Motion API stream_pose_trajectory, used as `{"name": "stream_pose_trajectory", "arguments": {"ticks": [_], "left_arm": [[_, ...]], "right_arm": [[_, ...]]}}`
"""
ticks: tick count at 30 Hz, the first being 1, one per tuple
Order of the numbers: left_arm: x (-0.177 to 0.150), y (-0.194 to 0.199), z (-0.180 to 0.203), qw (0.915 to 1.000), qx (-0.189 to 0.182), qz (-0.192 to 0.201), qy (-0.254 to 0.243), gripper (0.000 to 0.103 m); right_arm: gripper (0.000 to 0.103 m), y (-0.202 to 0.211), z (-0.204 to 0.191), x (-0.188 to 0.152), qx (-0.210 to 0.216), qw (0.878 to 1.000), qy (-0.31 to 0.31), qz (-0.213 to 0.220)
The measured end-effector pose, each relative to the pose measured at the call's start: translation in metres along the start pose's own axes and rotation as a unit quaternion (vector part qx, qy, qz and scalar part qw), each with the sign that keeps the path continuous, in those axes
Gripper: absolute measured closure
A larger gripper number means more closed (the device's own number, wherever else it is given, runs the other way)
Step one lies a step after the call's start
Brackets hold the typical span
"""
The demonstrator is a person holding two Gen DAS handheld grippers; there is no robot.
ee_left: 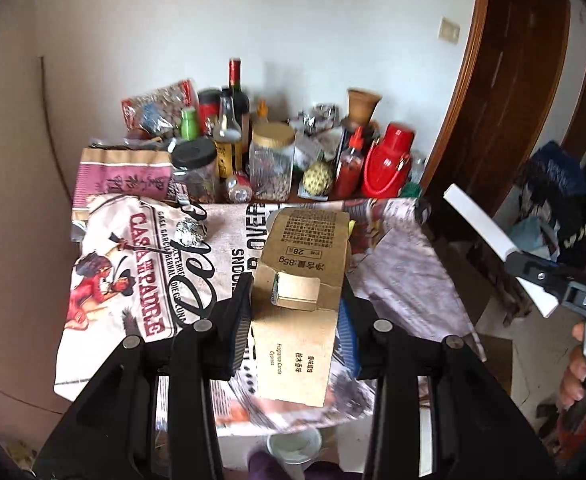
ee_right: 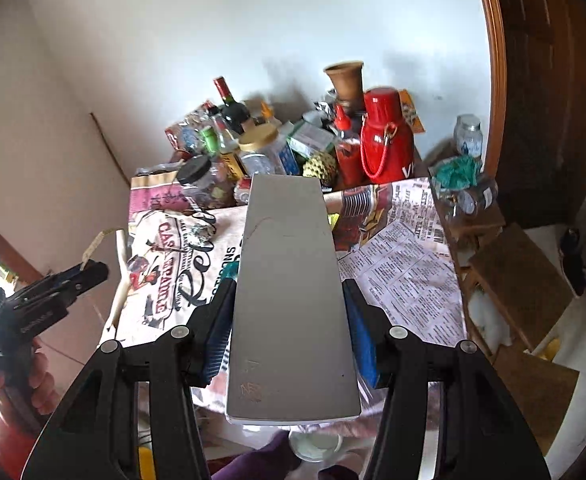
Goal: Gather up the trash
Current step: 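Carry the brown paper box and grey box with both tools over the white bucket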
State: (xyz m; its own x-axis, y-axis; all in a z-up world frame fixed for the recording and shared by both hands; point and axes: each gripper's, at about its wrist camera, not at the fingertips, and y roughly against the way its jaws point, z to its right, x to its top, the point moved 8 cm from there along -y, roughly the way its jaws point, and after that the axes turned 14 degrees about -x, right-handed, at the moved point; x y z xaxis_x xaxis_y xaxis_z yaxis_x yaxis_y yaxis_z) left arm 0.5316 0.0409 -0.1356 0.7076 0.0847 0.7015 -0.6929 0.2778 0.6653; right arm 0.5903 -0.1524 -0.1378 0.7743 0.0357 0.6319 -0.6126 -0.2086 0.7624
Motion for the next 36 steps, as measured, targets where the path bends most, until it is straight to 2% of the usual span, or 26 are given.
{"name": "stream_pose_trajectory", "arguments": {"ticks": [6,10,14,21,30,36], "left_arm": [[-0.017,0.056,0.022,0.9993,0.000,0.034,-0.015,0.065],[-0.041,0.088,0.035,0.9986,-0.014,0.046,-0.022,0.065],[-0.072,0.112,0.042,0.9987,-0.029,0.036,-0.019,0.065],[-0.145,0.145,0.035,0.9998,-0.020,-0.003,-0.003,0.065],[-0.224,0.132,0.023,0.9958,0.004,-0.086,0.032,0.065],[-0.268,0.087,0.018,0.9882,0.011,-0.139,0.064,0.065]], "right_arm": [[0.054,0.052,-0.011,-0.012,0.009,0.999,0.003,0.035],[0.054,0.084,-0.026,-0.031,0.006,0.999,0.006,0.051],[0.054,0.106,-0.040,-0.057,-0.001,0.999,0.005,0.052],[0.054,0.127,-0.068,-0.125,0.010,1.000,0.004,0.016],[0.054,0.109,-0.078,-0.211,0.022,0.998,0.012,-0.066],[0.054,0.071,-0.074,-0.254,0.033,0.990,0.039,-0.128]]}}
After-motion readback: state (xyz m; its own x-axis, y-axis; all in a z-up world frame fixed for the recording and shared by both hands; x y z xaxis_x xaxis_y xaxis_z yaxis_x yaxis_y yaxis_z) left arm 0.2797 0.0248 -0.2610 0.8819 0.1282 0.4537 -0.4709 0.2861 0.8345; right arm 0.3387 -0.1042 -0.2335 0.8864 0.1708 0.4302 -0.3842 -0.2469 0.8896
